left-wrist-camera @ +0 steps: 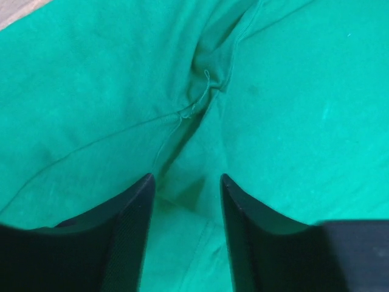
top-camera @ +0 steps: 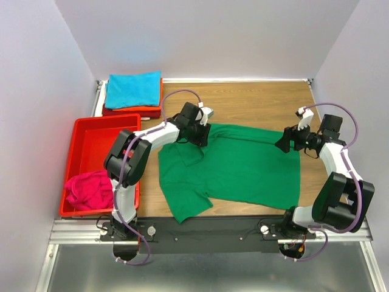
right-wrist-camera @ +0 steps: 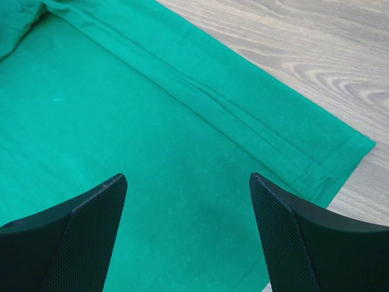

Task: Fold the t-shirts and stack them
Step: Fold the tshirt

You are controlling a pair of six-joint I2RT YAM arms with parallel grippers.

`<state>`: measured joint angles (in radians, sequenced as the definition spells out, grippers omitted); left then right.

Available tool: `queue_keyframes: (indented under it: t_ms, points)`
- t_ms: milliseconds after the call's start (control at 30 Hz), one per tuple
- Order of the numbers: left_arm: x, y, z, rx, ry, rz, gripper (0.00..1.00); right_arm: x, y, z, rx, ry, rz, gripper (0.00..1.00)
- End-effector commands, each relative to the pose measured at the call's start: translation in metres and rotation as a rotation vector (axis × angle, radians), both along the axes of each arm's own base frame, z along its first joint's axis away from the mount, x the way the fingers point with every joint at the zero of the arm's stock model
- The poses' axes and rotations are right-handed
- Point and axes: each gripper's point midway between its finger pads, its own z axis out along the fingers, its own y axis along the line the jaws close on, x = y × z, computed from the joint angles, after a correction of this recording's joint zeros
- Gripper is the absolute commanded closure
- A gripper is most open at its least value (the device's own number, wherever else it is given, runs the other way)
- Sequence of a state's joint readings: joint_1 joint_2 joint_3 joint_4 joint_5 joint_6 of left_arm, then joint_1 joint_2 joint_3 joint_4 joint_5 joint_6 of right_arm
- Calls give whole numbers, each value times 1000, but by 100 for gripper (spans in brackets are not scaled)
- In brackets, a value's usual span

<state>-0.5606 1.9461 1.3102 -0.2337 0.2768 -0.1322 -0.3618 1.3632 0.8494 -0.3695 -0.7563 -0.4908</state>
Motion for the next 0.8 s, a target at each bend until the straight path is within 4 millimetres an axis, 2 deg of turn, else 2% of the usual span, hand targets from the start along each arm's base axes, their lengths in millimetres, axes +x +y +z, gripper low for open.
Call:
queue_keyframes:
  t_ms: [0,167,233,267,333,367,433,467,567,700,733,767]
  points:
    - [-6,-8,-10,-12,42,-38,49,-8,3,-4,10,22,5,12]
    - [-5,-7,-16,-4,54,-38,60,-8,3,-2,13,18,6,12]
    - [-5,-8,-15,-4,55,-42,73,-8,3,-3,13,19,4,12]
    - [-5,-9,-12,-9,51,-48,84,-8,3,-2,13,18,4,12]
    - [-5,-10,-8,-20,46,-52,97,-8,3,-2,13,18,4,12]
    - [-7,-12,-2,-32,40,-60,100,-8,3,-2,11,17,3,12]
    - [-10,-15,6,-41,30,-68,100,-8,3,-2,11,18,2,12]
    - [-11,-18,17,-54,10,-79,100,-7,3,-1,11,16,2,12]
    - [-28,-29,29,-85,14,-149,100,-7,1,-3,4,19,-2,12]
    - [-60,-42,28,-114,59,-269,94,-7,-1,-4,-7,24,-11,12]
    - [-73,-46,26,-125,79,-311,91,-6,-3,-5,-17,26,-19,12]
    - [-78,-47,24,-128,84,-328,87,-6,-5,-6,-23,30,-24,12]
